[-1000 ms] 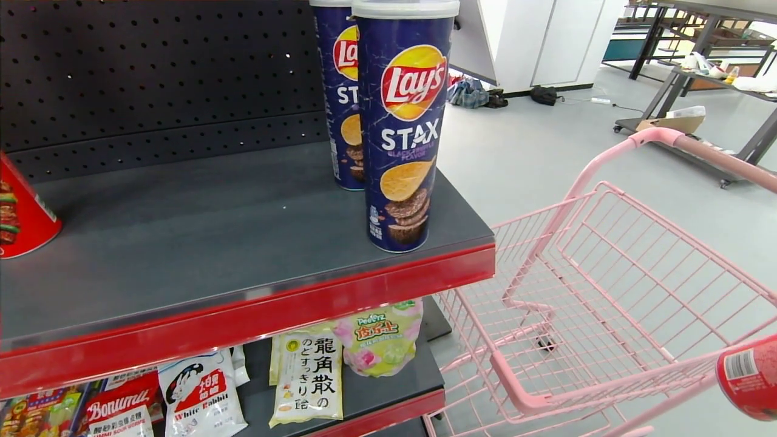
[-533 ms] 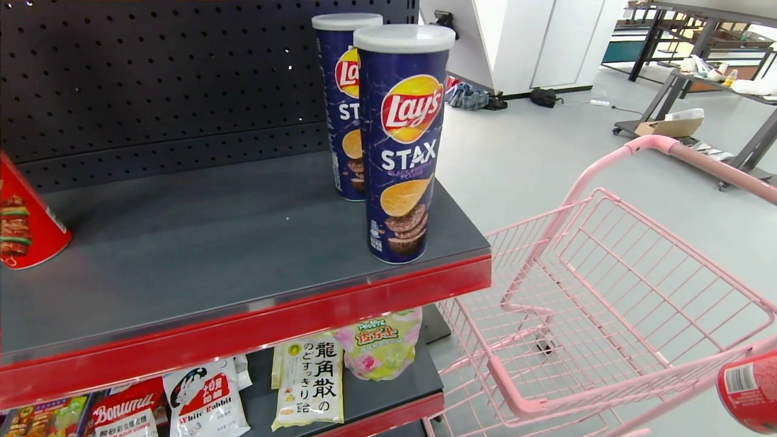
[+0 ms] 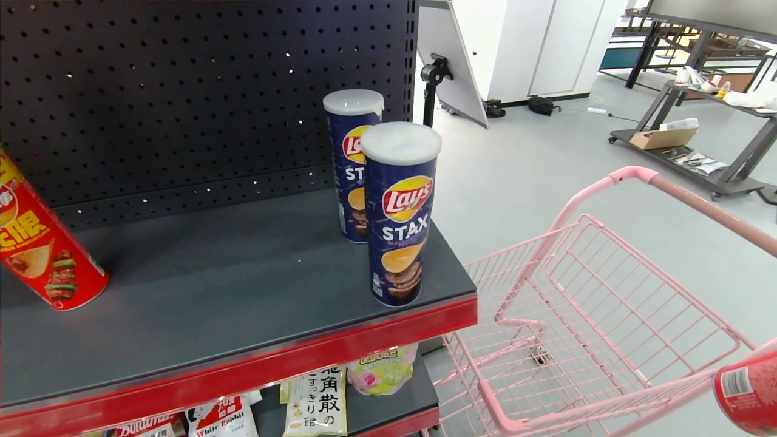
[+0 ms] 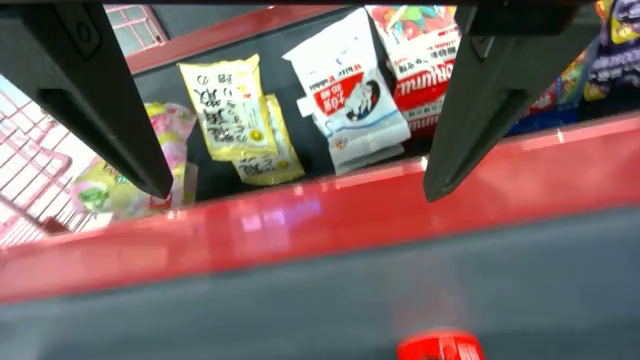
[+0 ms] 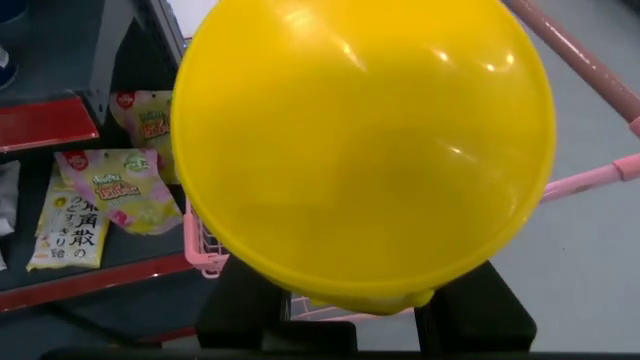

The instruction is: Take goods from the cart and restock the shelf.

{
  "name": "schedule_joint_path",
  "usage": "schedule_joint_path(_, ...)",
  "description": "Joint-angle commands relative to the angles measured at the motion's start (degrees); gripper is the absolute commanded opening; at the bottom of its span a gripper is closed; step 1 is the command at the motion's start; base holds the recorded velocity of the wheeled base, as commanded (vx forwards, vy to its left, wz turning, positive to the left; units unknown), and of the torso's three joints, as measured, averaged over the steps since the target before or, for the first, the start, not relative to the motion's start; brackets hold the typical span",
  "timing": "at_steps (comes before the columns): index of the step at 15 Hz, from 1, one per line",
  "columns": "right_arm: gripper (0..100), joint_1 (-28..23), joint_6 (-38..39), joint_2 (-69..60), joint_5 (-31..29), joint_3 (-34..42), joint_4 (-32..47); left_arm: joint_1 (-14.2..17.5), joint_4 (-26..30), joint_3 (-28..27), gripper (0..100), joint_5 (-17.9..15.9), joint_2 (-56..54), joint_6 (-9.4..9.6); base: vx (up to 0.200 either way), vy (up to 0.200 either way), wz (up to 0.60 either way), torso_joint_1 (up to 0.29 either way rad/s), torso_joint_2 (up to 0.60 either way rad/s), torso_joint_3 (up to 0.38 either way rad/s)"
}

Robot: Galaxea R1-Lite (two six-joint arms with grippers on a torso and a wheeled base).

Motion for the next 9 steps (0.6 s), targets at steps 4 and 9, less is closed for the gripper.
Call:
schedule_joint_path(4, 0, 0.1, -0.2, 0.9, 0.0, 0.1, -0.1, 0.1, 0.0, 0.0, 100, 0.0, 0.0, -0.02, 0.000, 0.000, 0.00, 0.193, -0.48, -0.299)
schedule_joint_path(9, 0, 0.1, -1.1, 1.8, 0.1, 0.1, -0.2, 0.1, 0.0, 0.0, 100, 0.0, 0.0, -0.02, 0.000, 0.000, 0.00, 0.158, -0.38, -0.231)
